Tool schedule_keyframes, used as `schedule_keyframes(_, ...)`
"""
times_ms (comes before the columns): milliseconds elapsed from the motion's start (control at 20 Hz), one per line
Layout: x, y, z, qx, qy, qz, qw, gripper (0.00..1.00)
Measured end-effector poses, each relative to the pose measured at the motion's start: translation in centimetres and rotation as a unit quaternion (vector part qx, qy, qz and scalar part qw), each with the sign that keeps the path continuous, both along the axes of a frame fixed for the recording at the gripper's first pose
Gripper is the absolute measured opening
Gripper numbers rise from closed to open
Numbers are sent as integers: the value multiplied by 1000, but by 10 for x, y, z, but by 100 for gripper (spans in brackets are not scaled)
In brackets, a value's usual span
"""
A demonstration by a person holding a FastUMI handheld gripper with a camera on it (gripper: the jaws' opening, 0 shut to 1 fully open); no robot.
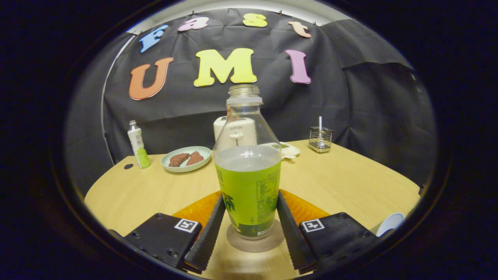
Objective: Take the bottle from table, then pour the juice into the cup, finally place the bottle on the coaster
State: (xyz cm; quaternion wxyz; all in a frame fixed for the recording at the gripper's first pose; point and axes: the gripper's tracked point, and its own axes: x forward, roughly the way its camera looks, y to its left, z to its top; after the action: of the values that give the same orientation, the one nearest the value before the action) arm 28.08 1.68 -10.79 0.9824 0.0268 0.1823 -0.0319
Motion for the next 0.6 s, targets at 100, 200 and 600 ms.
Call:
schedule_keyframes(100,0,0,-2,2,2,2,1000,82)
schedule_keyframes(200,0,0,-5,6,7,1,1000,82)
schedule_keyframes(600,-5,-3,-4,-1,17,1,1000,93)
